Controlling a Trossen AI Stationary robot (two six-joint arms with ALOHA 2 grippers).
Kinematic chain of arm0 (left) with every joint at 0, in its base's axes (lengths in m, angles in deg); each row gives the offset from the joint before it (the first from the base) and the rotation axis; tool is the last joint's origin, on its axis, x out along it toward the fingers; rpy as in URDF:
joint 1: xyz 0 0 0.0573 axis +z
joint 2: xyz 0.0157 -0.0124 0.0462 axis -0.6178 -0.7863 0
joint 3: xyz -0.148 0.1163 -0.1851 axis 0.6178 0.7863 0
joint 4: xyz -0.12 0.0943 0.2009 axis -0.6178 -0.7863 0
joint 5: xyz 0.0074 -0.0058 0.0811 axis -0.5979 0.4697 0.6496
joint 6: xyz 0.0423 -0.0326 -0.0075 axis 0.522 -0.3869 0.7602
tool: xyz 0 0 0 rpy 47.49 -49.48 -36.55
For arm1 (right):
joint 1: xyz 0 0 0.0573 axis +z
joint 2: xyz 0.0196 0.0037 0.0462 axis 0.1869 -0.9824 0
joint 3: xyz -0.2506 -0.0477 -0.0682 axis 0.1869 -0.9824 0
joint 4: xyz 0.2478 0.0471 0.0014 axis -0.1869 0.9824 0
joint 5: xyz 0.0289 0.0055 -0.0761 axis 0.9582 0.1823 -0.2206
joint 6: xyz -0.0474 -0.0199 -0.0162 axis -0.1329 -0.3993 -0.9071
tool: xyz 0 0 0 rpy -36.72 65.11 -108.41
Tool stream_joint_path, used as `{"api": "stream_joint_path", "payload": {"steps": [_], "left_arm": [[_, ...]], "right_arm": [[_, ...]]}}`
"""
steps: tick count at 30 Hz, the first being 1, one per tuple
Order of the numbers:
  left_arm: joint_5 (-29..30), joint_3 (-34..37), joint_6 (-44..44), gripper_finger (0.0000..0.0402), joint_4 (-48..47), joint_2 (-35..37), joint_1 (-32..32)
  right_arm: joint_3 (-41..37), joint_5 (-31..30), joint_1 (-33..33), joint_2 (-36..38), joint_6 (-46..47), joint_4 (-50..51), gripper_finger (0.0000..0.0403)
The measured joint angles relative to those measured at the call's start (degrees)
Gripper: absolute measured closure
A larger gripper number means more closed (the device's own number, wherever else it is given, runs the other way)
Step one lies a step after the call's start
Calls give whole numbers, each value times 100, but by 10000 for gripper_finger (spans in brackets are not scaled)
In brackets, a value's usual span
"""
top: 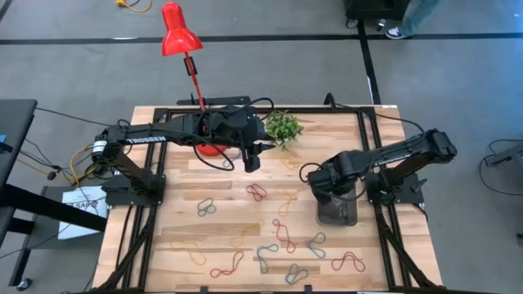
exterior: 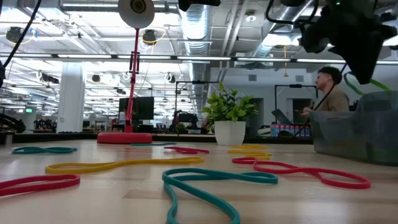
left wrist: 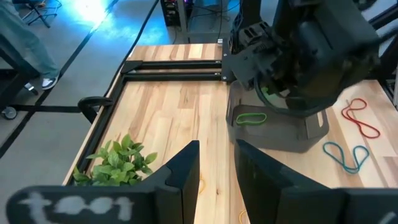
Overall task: Pick and place items into bin
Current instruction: Put the green rubber band into the black bin
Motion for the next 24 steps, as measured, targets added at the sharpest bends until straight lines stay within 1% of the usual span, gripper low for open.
{"api": "stream_joint_path", "payload": {"steps": [4,9,14,16,20,24], "left_arm": [[-1,0,7,310,-27,0,-2],[-1,0,6,310,-36,0,-2],[-1,0,39,310,-34,0,0],[-1,0,42,310,-34,0,2],[3,0,45,310,-32,0,4],[5,0,44,310,-29,0,4]], "right_arm": [[-402,6,-3,320,54,-567,402],[-1031,12,-1,892,477,-644,403],[-1495,9,2,1433,607,-1432,403],[-1669,6,0,1471,613,-1601,403],[-1957,12,-1,1339,660,-1606,403],[-2056,7,-1,1155,891,-1596,402]]}}
